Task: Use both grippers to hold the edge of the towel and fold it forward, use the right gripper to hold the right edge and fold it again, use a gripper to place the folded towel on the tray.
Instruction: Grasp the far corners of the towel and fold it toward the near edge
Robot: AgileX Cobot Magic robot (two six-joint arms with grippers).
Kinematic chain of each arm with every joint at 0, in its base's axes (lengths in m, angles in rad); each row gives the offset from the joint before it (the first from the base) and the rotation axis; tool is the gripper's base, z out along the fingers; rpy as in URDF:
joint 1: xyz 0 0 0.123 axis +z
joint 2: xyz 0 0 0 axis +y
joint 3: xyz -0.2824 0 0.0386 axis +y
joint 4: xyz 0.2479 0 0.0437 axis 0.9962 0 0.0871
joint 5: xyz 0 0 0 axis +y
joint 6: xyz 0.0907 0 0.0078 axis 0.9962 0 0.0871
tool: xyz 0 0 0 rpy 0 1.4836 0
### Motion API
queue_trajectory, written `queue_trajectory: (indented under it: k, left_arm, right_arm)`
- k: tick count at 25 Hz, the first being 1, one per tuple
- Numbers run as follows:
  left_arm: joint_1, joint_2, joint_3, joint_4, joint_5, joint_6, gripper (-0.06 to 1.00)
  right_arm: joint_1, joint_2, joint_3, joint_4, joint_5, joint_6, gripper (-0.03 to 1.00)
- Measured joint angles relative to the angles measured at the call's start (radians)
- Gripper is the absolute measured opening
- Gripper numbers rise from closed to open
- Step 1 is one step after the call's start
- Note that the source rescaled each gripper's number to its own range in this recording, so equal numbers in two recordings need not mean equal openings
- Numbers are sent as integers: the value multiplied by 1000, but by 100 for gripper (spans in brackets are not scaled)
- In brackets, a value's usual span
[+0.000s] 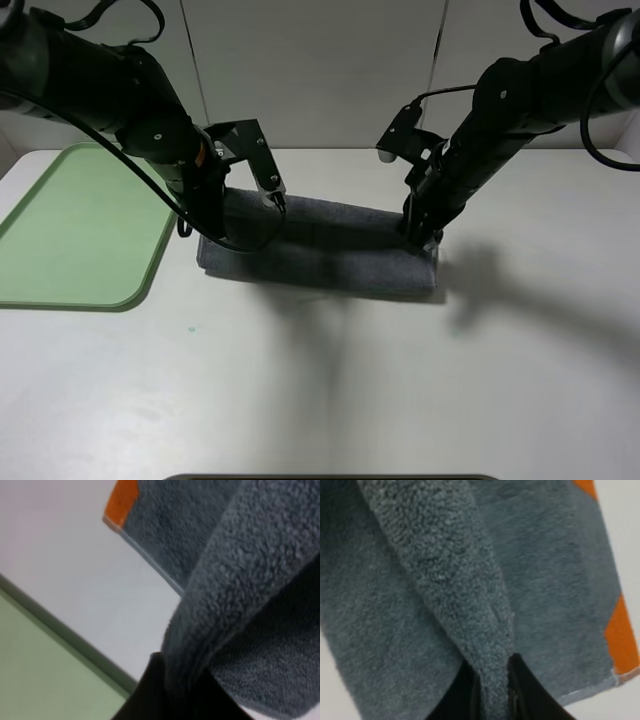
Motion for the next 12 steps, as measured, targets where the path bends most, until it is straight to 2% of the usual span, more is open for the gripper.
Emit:
queue_trajectory:
  k: [9,12]
  left_arm:
    - [6,6,-1,5,-28,1,0]
    - [6,6,-1,5,-28,-2,5]
  right_arm:
    - [-7,1,0,-13,-30,-3,0]
    - [-7,1,0,-13,-28,-3,0]
